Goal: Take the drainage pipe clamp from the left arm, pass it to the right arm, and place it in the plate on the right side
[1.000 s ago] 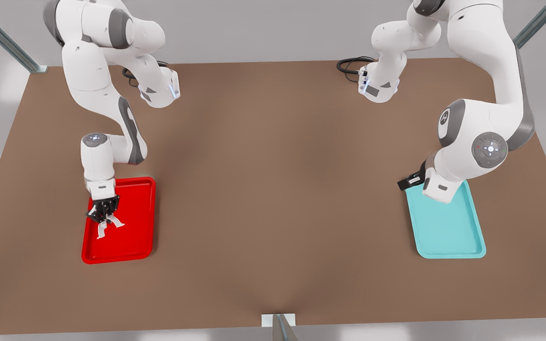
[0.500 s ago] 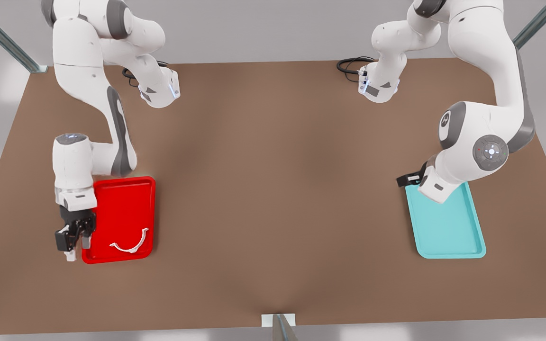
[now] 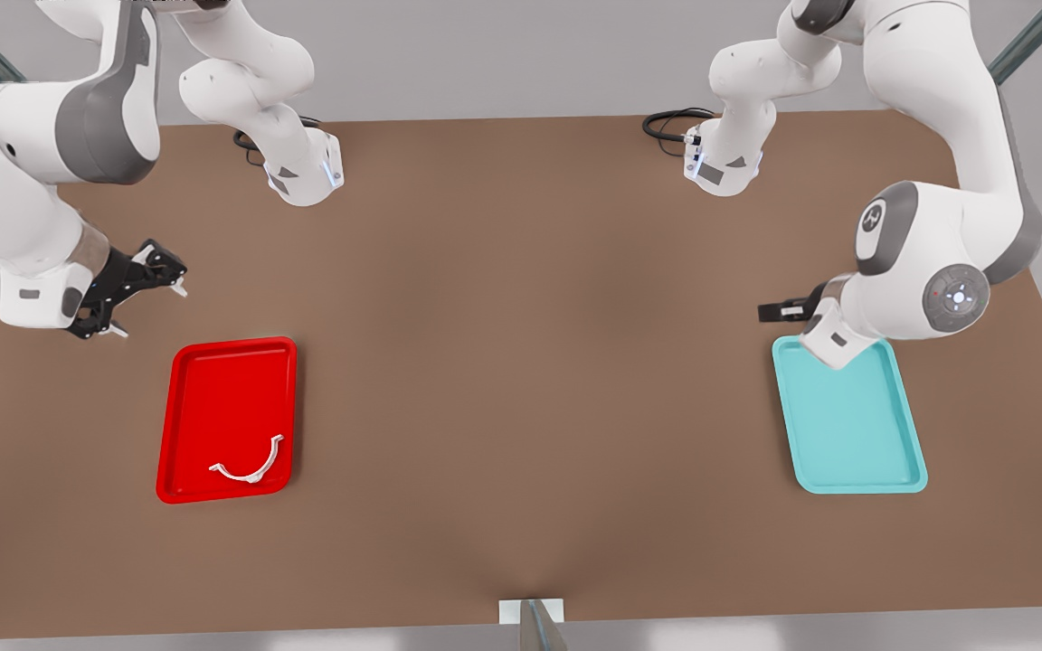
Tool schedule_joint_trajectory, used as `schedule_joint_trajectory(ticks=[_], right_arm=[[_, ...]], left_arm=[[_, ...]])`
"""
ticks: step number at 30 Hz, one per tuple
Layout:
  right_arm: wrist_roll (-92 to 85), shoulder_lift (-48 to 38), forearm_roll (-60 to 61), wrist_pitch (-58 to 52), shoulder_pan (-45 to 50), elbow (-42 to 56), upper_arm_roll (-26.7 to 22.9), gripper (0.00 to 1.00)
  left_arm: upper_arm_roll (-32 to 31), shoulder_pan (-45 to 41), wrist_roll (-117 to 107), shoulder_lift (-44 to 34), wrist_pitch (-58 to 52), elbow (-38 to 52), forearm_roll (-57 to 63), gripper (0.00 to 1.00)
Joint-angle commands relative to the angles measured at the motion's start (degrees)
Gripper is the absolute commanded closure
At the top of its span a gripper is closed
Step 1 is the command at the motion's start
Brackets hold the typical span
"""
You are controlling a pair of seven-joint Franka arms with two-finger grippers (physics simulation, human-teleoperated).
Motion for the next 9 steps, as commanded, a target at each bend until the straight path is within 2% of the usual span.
schedule_joint_trajectory(ticks=[1, 3, 4, 5, 6, 9], right_arm=[[38.0, 0.7, -4.1, -7.9, 4.5, 0.9, -0.1, 0.00], [37.8, 0.5, -4.4, -8.3, 10.9, 2.1, -5.6, 0.00], [37.8, 1.9, -4.2, -8.3, 9.1, 2.8, -5.2, 0.00], [38.4, 2.2, -4.3, -8.5, -6.4, 3.9, 10.4, 0.00], [38.6, 2.3, -5.2, -8.5, -11.2, 3.9, 16.4, 0.00], [38.0, 2.3, -4.9, -8.5, -12.7, 4.0, 16.7, 0.00]], left_arm=[[0.0, 0.0, 4.0, 0.0, -5.9, 0.6, -0.1, 0.00], [0.1, 0.4, 4.0, 0.0, -5.8, 0.6, -0.1, 0.00], [0.1, 0.6, 5.5, 0.1, -5.8, 0.5, 0.0, 0.00], [0.1, 0.4, 5.5, 0.5, -5.9, 0.4, 0.1, 0.00], [0.0, 0.0, 5.2, 0.5, -5.9, 0.5, 0.0, 0.00], [0.0, 0.0, 5.2, 0.5, -5.8, 0.5, 0.1, 0.00]])
